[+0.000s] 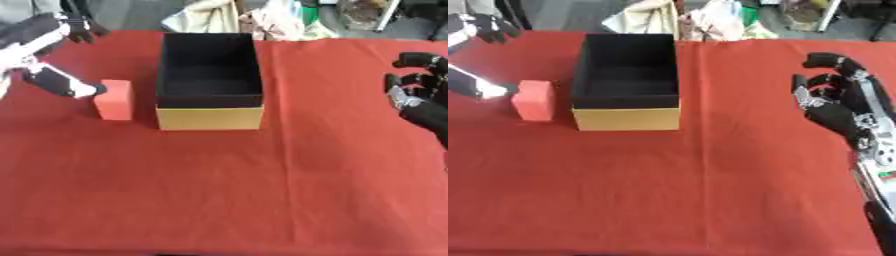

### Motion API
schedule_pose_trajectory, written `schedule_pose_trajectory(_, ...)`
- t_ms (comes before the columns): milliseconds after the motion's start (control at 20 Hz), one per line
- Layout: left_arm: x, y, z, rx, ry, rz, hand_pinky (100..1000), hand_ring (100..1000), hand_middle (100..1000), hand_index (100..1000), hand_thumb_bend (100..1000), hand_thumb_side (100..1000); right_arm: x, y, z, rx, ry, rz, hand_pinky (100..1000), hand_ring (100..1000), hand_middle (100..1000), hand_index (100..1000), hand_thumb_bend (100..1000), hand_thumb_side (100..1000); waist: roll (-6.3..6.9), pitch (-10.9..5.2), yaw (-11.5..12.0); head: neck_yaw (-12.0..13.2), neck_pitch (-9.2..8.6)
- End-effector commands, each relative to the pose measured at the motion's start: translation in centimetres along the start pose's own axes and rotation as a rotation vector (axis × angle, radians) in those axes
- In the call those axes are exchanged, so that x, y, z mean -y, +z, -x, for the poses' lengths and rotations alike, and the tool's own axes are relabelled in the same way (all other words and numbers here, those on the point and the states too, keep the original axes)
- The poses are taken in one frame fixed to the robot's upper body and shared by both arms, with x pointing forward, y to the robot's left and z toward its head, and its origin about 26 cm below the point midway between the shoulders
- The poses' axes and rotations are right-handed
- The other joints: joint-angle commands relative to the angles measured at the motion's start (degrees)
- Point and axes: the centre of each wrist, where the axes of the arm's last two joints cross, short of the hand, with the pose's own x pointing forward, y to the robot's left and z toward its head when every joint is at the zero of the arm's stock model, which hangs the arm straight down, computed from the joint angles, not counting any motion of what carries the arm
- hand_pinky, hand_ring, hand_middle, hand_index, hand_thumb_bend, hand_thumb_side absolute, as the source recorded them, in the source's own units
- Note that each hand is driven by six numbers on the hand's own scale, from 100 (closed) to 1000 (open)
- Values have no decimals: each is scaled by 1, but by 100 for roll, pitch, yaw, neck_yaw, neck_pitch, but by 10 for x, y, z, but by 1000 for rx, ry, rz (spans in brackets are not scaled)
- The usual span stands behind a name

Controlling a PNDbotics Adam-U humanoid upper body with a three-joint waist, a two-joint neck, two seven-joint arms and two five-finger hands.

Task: Pick up objects on the table and place them in the box.

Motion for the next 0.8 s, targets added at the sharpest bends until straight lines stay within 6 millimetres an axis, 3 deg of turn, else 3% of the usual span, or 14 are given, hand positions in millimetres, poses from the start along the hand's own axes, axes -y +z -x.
schedule_pose_trajectory(50, -1, -13, 2, -21, -16, 61, 772, 770, 773, 875, 546, 120, 6, -5, -8, 26, 30, -8, 428, 545, 686, 764, 199, 100, 9, -100, -18, 20, -36)
schedule_pose_trajectory(350, 11, -40, 9, -28, 14, 186, 770, 770, 775, 875, 545, 121, 6, -5, -7, 23, 27, -7, 428, 545, 686, 764, 198, 100, -9, -95, -24, 4, -37)
schedule_pose_trajectory(800, 15, -55, 34, -93, 34, 286, 772, 771, 776, 873, 526, 100, 5, -4, -5, 18, 20, -4, 428, 544, 685, 765, 195, 100, -54, -84, -14, -16, -31)
